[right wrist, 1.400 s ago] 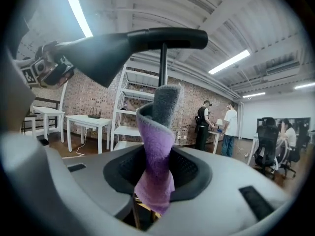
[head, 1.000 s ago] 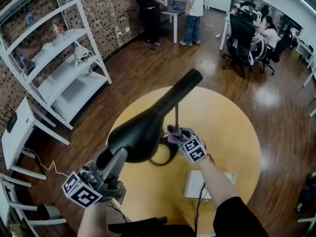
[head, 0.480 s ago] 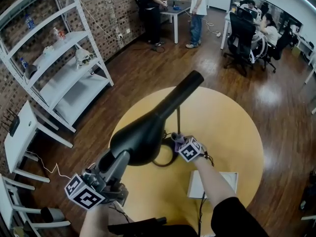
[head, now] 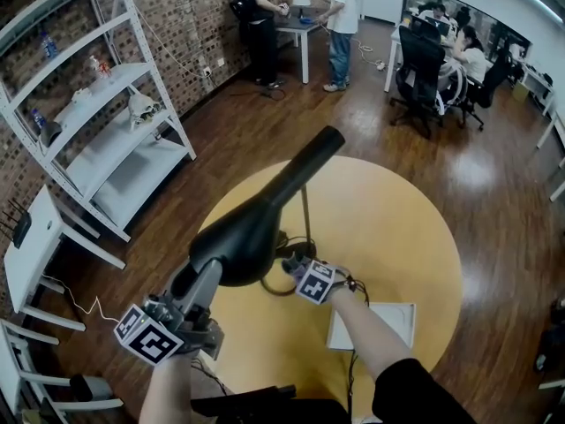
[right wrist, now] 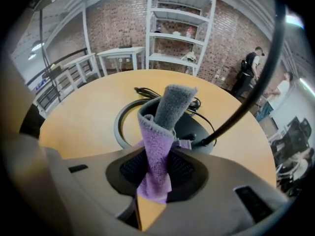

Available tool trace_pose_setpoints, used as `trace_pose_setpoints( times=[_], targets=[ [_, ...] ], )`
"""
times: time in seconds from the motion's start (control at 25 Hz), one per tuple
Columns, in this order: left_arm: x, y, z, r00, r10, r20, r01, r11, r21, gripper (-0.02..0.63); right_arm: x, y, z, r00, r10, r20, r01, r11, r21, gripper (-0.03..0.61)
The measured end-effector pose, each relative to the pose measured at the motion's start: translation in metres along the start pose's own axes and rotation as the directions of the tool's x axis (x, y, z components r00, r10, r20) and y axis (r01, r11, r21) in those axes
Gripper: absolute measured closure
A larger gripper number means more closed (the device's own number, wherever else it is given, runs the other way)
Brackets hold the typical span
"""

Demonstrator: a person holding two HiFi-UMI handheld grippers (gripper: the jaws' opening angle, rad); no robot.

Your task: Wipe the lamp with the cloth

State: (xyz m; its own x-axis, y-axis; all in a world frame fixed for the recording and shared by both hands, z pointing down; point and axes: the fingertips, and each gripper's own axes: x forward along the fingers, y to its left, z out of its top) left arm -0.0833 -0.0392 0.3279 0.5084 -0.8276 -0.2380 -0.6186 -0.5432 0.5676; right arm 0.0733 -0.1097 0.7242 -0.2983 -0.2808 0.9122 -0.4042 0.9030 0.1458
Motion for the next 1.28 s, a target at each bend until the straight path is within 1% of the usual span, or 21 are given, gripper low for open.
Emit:
trace_pose_setpoints(
  times=[0.16,0.32,0.44,0.6,0.64,0.68,0.8,0.88,0.96,1.08,1.2,1.28],
  targets=[
    [0.001,0.000,-0.002,1.000,0.009,-0.003,-0.009,1.000,0.004,0.442,0.001,0.020,0.003,0.998,0.041,-0.043,-0.044,0.995,-0.089,0.483],
    [0.002,0.001,-0.002,1.000,0.009,-0.016,-0.008,1.000,0.004,0.437,0.003,0.048,0.015,0.997,0.075,-0.030,-0.079,0.986,-0.144,0.485],
    [0.001,0.003,-0.001,1.000,0.004,-0.023,-0.004,1.000,0.006,0.426,0.005,0.062,0.024,0.997,0.077,-0.015,-0.078,0.989,-0.122,0.486],
    [0.000,0.005,0.001,1.000,0.003,-0.024,-0.003,1.000,0.001,0.426,0.010,0.077,0.034,0.994,0.108,0.015,-0.107,0.994,-0.023,0.486],
    [0.000,0.005,0.001,1.000,0.003,-0.027,-0.003,1.000,-0.001,0.428,0.010,0.081,0.037,0.994,0.107,0.027,-0.106,0.994,-0.015,0.485],
    [0.000,0.004,0.001,1.000,0.003,-0.030,-0.003,1.000,-0.003,0.428,0.010,0.085,0.040,0.995,0.094,0.039,-0.093,0.995,-0.026,0.485],
    [0.003,0.002,0.001,0.999,-0.006,-0.040,0.005,1.000,-0.006,0.428,0.012,0.092,0.048,0.997,0.021,0.074,-0.014,0.995,-0.097,0.482],
    [0.006,0.001,0.001,0.999,-0.015,-0.044,0.014,1.000,-0.010,0.426,0.014,0.093,0.055,0.994,-0.013,0.110,0.025,0.994,-0.111,0.480],
    [0.007,0.000,0.002,0.999,-0.022,-0.046,0.021,1.000,-0.018,0.425,0.016,0.091,0.061,0.988,-0.017,0.152,0.028,0.997,-0.071,0.480],
    [0.007,-0.002,-0.001,0.999,-0.017,-0.051,0.016,0.999,-0.029,0.425,0.021,0.090,0.062,0.982,0.004,0.191,-0.008,1.000,0.019,0.476],
    [0.009,-0.004,-0.002,0.999,-0.014,-0.053,0.012,0.999,-0.039,0.425,0.028,0.087,0.062,0.977,0.075,0.197,-0.097,0.990,0.102,0.474],
    [0.012,-0.005,0.002,0.999,-0.019,-0.045,0.017,0.999,-0.044,0.425,0.023,0.075,0.066,0.967,0.114,0.230,-0.151,0.977,0.152,0.477]
  ],
)
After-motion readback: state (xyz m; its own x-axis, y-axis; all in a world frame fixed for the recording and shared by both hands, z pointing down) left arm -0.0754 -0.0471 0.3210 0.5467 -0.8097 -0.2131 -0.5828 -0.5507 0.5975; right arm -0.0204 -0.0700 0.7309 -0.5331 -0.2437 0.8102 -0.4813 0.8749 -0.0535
